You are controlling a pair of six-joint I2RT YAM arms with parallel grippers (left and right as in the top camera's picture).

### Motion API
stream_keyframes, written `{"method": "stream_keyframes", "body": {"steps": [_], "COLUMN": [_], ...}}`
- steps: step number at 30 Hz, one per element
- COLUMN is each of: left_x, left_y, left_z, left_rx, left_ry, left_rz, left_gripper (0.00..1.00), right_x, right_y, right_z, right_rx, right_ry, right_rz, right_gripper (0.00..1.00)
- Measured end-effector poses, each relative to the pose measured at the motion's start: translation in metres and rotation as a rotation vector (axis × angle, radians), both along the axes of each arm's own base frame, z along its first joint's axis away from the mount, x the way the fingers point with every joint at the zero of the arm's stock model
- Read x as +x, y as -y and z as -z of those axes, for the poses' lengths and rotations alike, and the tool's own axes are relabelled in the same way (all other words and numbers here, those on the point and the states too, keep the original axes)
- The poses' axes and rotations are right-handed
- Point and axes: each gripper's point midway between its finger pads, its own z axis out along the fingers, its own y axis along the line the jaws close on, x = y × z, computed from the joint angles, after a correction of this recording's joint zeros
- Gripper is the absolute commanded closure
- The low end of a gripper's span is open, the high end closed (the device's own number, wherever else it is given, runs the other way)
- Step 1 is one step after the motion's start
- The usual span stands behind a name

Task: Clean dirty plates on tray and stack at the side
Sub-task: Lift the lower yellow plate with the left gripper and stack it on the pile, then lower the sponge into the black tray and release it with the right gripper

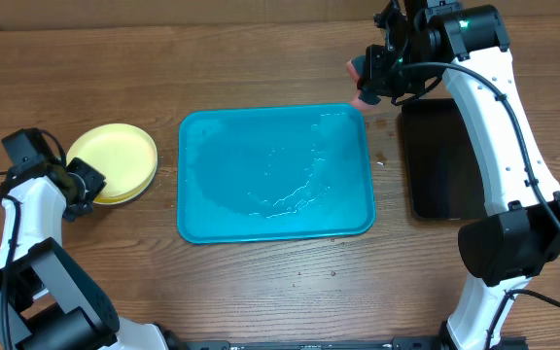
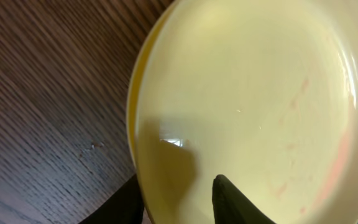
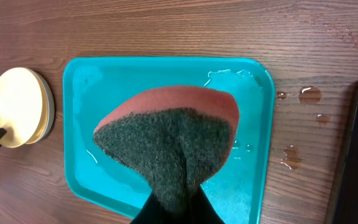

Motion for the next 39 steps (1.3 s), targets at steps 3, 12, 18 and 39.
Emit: {"method": "stream_keyframes", "body": {"steps": [3, 12, 18, 39], "left_x": [0.0, -0.014, -0.014, 0.075], "left_y": [0.002, 0.011, 0.011, 0.156], "left_z": [0.001, -0.024, -0.062, -0.147], "left_rx": [-0.001, -0.049, -0.051, 0.104], "left_ry": [-0.006, -0.109, -0.134, 0.078], "left_rz": [0.005, 0.052, 0.094, 0.775], "left_gripper": [0.59, 0.49, 0.5, 0.0], "right_x": [0.0, -0.001, -0.003, -0.023], "right_y": [0.0, 0.001, 0.006, 0.186], "right_z": [0.0, 0.001, 0.003, 0.087], "right_rx": [0.0, -0.006, -0.029, -0.419], "right_ry": [0.0, -0.006, -0.014, -0.23], "right_rz": [0.0, 0.001, 0.011, 0.297], "right_gripper": [0.96, 0.95, 0.95, 0.95]}}
